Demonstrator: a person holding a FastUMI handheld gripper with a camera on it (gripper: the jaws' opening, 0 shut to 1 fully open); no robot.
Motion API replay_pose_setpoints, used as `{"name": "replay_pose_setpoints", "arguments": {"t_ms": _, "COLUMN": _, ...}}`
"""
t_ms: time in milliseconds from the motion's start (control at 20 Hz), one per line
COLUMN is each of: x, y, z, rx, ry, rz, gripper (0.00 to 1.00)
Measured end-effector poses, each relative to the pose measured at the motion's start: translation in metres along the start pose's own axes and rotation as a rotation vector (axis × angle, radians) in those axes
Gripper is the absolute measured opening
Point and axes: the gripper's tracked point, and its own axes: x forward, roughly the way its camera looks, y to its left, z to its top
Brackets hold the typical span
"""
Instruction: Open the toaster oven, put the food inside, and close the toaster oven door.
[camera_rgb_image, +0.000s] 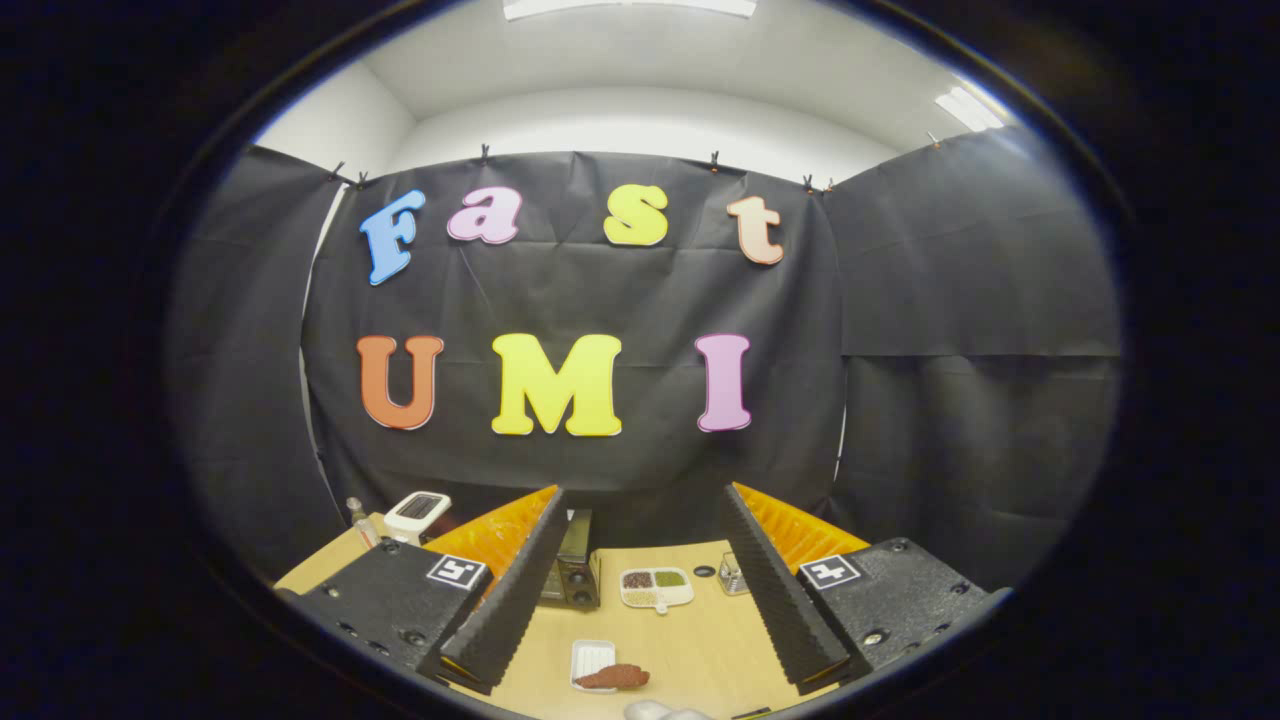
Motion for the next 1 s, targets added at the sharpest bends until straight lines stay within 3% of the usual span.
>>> {"name": "replay_pose_setpoints", "arguments": {"t_ms": 500, "x": 0.003, "y": 0.001, "z": -0.008, "rx": -0.007, "ry": 0.057, "rz": -0.013, "gripper": 0.99}}
{"name": "replay_pose_setpoints", "arguments": {"t_ms": 1000, "x": 0.022, "y": 0.039, "z": -0.034, "rx": -0.006, "ry": 0.188, "rz": 0.179, "gripper": 0.99}}
